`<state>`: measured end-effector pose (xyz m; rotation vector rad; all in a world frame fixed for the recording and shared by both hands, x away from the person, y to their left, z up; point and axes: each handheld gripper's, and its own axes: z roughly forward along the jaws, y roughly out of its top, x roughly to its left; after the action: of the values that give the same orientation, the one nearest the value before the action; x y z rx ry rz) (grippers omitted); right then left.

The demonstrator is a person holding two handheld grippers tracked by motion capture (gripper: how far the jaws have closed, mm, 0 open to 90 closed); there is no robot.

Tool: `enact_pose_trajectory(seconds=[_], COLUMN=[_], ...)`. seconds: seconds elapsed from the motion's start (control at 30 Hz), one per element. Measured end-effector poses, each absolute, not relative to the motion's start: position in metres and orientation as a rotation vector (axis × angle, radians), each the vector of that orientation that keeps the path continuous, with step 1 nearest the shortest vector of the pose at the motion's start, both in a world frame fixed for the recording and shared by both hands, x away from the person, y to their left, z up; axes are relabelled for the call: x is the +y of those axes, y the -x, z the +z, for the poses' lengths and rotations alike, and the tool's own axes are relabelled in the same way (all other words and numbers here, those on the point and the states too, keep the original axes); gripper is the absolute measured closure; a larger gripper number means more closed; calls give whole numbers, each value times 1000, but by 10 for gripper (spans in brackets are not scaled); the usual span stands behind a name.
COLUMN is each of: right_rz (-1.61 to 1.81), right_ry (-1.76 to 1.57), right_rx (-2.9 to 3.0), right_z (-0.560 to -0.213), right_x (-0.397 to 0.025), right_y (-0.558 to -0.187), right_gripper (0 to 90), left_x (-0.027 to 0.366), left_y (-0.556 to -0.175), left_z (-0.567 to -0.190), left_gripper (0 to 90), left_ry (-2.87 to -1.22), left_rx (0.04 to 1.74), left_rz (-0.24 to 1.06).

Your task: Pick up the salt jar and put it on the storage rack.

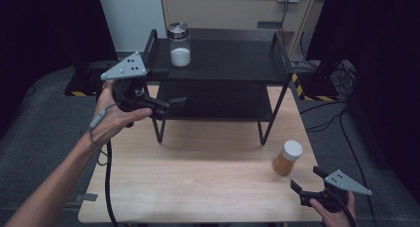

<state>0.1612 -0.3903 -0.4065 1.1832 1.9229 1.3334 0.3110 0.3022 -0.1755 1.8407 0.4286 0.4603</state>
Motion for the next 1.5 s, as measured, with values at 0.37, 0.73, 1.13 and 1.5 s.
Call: enact_pose_trajectory(seconds=[0.37,0.73,1.13,1.5], right_rz=[1330,1327,1325,1326], right_ry=[-1187,-1182,-1181,-1179], right_rx=[1926,1927,1929,1931], right_z=[-406,-406,-406,-406], right_x=[-389,-389,-388,-388], right_y=[-162,-162,-162,-162], right_gripper=[12,12,12,12], left_x=[322,339,351,351], left_y=[-309,-299,-286,-272], left_z=[-222,-261,-312,-344], left_gripper=[50,50,50,51], left_ry=[-1844,-1834,-1853,-1902], left_rx=[445,473,529,573], left_rz=[404,371,345,368])
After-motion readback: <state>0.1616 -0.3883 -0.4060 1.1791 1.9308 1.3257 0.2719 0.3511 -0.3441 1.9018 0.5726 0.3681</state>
